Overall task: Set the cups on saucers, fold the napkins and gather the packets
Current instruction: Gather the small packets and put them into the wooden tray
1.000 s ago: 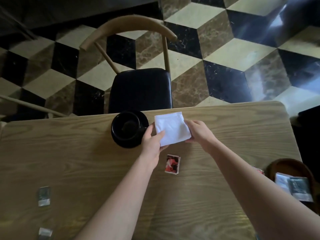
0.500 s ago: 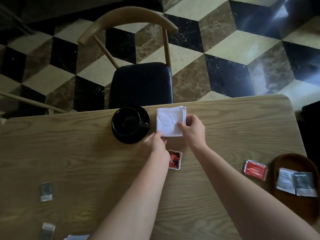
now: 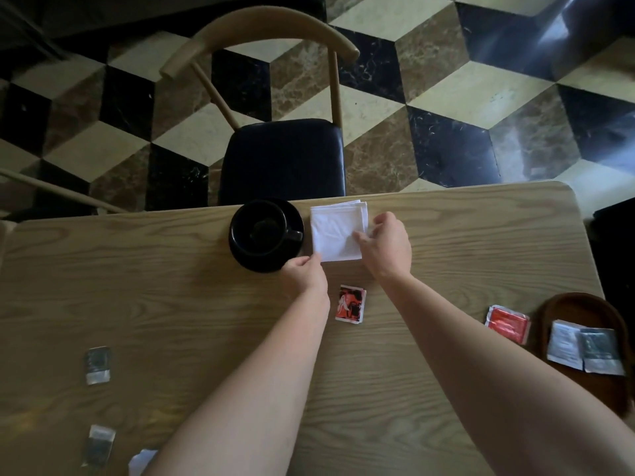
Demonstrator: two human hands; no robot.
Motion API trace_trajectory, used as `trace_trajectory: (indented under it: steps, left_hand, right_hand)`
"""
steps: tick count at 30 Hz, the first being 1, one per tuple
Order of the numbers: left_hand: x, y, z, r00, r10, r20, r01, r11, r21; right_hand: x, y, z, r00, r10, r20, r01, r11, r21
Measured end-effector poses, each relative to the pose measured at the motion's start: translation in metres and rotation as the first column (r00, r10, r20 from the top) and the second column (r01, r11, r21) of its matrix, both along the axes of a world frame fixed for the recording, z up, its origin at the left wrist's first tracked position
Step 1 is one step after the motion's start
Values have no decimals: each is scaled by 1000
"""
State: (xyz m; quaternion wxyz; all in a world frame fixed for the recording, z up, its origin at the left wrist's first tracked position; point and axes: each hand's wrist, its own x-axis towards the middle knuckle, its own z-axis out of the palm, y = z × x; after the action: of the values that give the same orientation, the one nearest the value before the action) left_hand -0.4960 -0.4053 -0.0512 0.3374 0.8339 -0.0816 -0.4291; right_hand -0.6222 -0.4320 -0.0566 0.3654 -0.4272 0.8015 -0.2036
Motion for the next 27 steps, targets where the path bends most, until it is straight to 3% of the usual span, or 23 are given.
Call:
trace_trajectory:
  steps: [4, 7, 9, 16, 21, 27]
  left_hand:
    - [18, 37, 26, 989, -116, 88, 126, 985, -118]
    - [55, 87, 49, 946, -279, 164, 308, 932, -193]
    - [94, 128, 62, 932, -303, 199, 345, 911, -226]
    - [259, 249, 78, 953, -189, 237, 241, 946, -218]
    - [362, 295, 74, 959, -186, 214, 224, 959, -174]
    - [443, 329, 64, 848, -388, 362, 382, 920, 91]
  right_hand:
    - [16, 34, 31, 1000, -6, -25, 0, 974, -228]
    - [60, 82, 55, 988, 151, -12, -144, 914, -380]
    - [101, 121, 67, 959, 279, 39, -240, 883, -404]
    - [248, 235, 75, 880, 458, 126, -405, 862, -305]
    - [324, 289, 79, 887, 449, 104, -425, 885, -191]
    - [390, 316, 85, 903, 429, 31, -427, 903, -56]
